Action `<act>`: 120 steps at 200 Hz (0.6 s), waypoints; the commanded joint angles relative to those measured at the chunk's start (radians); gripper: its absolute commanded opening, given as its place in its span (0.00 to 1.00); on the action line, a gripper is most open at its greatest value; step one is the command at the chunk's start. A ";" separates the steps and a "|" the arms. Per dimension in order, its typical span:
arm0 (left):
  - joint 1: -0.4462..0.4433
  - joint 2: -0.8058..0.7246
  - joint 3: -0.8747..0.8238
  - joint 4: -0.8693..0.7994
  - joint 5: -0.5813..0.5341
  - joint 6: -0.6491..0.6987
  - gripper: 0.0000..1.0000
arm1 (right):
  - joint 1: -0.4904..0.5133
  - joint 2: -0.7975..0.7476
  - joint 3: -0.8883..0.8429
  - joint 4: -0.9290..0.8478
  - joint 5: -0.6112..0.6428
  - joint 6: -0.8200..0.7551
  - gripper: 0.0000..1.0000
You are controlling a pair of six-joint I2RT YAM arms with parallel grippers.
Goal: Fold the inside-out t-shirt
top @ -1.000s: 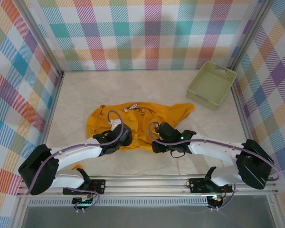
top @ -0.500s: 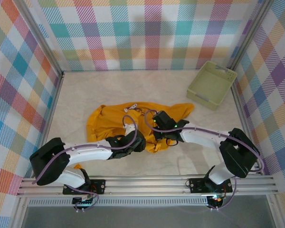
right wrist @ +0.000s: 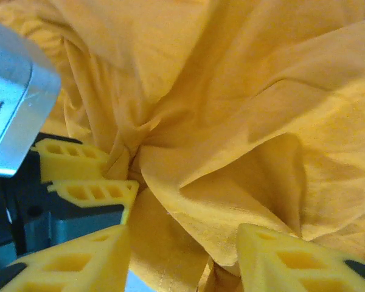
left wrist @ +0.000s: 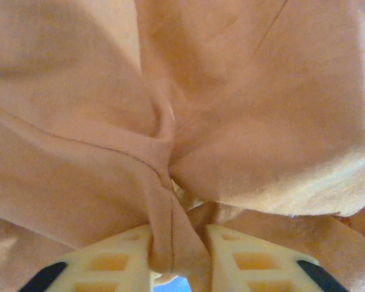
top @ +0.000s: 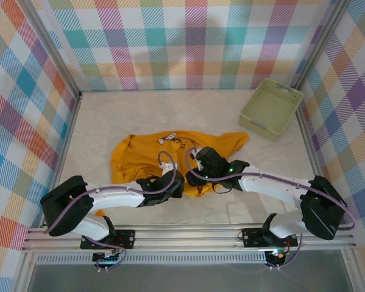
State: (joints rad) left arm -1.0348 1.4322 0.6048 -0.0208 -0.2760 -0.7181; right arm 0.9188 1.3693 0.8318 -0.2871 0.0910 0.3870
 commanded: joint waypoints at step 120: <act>-0.037 -0.050 -0.086 0.064 0.002 -0.002 0.03 | -0.057 0.227 0.192 -0.023 0.207 -0.108 0.01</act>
State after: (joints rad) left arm -1.0534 1.3960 0.5297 0.0414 -0.2565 -0.7258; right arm 0.8951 1.5826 0.9878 -0.3153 0.2550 0.3077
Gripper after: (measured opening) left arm 0.054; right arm 0.065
